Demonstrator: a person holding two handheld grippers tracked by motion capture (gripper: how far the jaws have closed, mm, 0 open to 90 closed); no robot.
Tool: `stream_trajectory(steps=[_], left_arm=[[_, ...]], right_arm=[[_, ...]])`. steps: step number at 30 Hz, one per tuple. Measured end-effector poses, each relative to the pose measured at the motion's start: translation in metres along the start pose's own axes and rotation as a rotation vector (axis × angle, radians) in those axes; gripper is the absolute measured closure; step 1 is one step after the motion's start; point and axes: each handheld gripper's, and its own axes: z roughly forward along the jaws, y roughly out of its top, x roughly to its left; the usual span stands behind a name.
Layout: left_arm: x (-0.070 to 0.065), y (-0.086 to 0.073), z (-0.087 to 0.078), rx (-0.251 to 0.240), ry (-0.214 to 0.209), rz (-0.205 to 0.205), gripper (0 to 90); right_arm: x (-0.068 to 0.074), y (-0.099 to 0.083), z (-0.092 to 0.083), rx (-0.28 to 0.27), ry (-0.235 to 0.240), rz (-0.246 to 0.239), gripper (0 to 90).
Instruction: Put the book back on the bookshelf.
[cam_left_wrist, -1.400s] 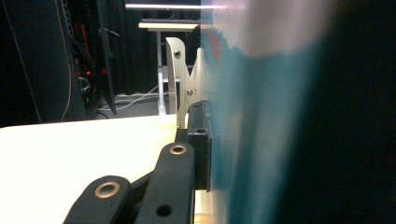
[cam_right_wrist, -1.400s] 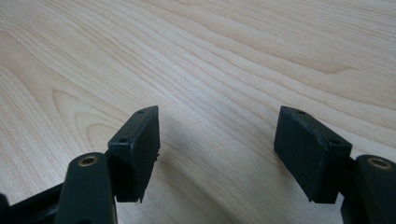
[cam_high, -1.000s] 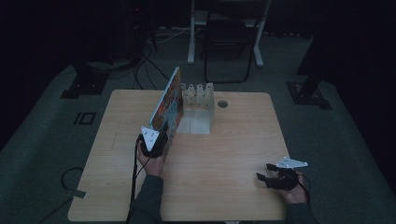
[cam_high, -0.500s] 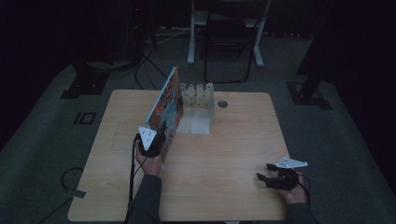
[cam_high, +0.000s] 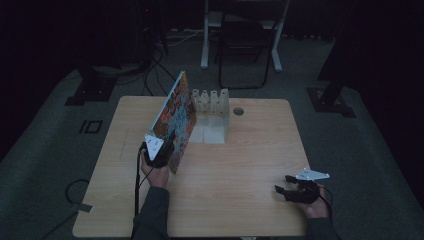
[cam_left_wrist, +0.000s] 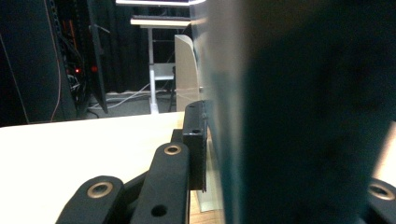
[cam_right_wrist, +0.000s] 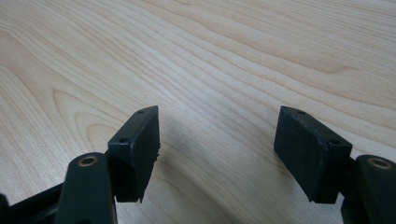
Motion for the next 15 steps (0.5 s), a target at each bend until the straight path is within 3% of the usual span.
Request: stream_trajectory(steps=[15], left_arm=[[0.0038,-0.0002,-0.0007,0.001,-0.010,0.019,76.9]], right_arm=[[0.0000,0.0000,0.0000,0.000,0.000,0.000,30.5]])
